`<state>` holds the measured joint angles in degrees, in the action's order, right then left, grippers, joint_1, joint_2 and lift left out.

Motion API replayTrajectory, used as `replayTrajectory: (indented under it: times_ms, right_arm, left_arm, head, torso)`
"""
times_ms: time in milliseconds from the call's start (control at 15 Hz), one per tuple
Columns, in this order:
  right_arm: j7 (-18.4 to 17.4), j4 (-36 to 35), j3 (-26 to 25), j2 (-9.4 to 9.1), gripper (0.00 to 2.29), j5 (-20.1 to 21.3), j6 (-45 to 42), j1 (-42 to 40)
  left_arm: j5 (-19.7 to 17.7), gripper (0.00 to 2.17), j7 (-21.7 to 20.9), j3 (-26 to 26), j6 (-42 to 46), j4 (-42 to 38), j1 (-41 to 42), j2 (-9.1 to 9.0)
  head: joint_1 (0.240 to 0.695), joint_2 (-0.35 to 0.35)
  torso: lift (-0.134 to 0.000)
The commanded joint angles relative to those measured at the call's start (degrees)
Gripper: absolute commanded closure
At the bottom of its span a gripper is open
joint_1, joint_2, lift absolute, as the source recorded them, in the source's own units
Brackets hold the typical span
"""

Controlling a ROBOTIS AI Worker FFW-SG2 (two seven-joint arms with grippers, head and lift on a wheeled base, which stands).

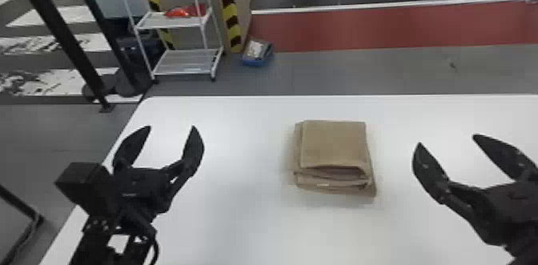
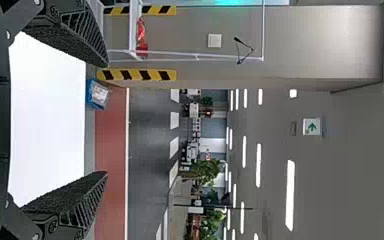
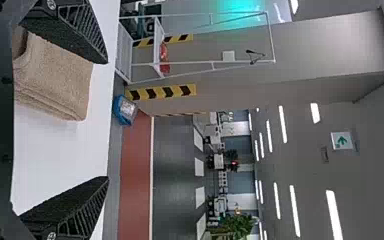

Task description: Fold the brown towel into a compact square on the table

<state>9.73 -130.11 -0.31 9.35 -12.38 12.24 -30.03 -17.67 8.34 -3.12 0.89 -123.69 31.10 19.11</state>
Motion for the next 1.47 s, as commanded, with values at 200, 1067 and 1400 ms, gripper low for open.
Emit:
replayTrajectory:
  times_ms: [200, 1067, 1400]
  right_arm:
    - [-2.7, -4.4, -0.9, -0.91, 0.05, -0.7, -7.0, -10.4]
    - [-3.3, -5.7, -1.5, -1.35, 0.06, 0.2, -10.7, -16.5]
    - [-3.3, -5.5, -1.5, -0.38, 0.06, 0.1, -10.3, -16.2]
  left_arm:
    - [0.8, 0.14, 0.2, 3.1, 6.4, -1.6, 5.4, -0.22]
    - [3.7, 0.14, 0.4, 4.3, 9.5, -2.5, 8.7, -0.3]
    - [3.7, 0.14, 0.4, 3.6, 9.2, -2.6, 8.7, -0.3]
  head:
    - [0.695, 0.104]
    - [0.695, 0.067]
    - [0.695, 0.071]
  torso:
    - [-0.125]
    - [-0.125]
    - [-0.125]
